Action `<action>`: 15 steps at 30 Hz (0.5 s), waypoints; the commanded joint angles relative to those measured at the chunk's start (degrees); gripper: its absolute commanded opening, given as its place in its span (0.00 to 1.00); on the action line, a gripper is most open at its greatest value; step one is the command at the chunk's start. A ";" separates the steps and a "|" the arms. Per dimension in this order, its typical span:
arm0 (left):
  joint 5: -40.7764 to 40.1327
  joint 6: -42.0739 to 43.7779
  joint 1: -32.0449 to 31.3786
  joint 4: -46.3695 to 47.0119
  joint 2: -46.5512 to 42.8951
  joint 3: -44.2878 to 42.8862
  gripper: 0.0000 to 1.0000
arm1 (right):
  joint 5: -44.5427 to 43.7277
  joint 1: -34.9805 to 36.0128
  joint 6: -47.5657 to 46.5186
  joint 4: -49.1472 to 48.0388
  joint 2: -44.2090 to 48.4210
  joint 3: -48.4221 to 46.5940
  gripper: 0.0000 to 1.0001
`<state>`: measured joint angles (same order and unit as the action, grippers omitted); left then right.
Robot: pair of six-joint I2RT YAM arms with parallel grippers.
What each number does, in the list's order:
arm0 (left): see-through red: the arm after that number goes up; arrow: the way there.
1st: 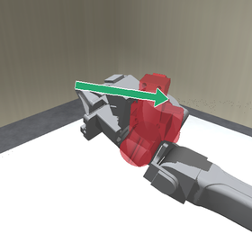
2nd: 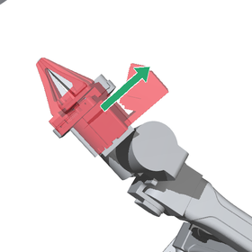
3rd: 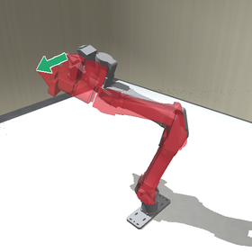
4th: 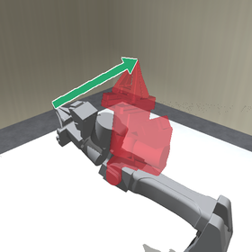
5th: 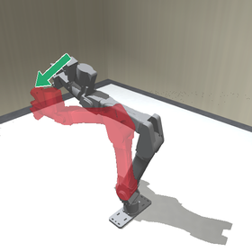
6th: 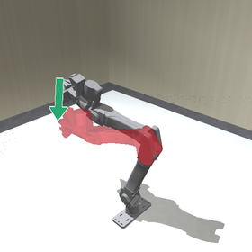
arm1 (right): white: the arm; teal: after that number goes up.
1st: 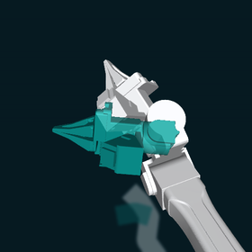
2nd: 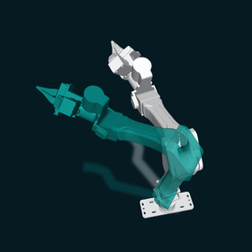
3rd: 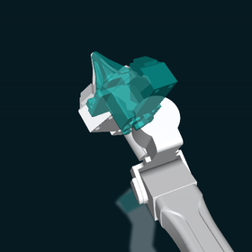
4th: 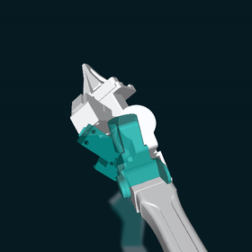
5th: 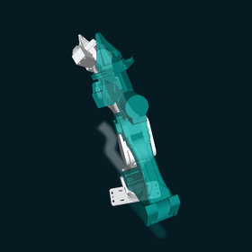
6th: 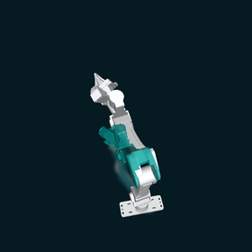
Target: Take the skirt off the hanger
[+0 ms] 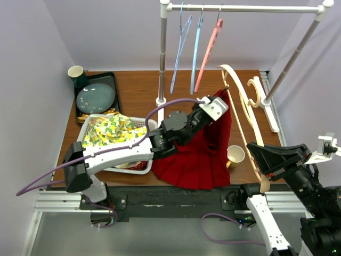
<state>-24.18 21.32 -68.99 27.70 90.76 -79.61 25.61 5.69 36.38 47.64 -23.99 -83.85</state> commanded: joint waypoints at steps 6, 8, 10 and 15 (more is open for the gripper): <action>-1.39 -1.46 1.40 2.71 0.82 -8.27 0.00 | 0.50 0.37 -2.63 -0.09 -3.43 -3.95 0.00; -1.13 -1.89 1.40 2.01 0.82 -8.97 0.00 | 0.67 0.46 -2.63 -0.26 -3.61 -3.69 0.00; -0.25 -2.77 1.40 1.13 0.65 -9.33 0.00 | 0.06 0.46 -2.89 -0.27 -3.61 -3.16 0.00; -0.07 -4.18 1.40 0.25 -0.93 -9.24 0.00 | -5.29 0.46 -5.09 2.72 -3.35 -4.73 0.00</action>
<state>-25.15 19.25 -67.88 24.05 92.05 -85.08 25.28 5.98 34.09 49.45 -26.15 -86.48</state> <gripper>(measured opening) 0.031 0.196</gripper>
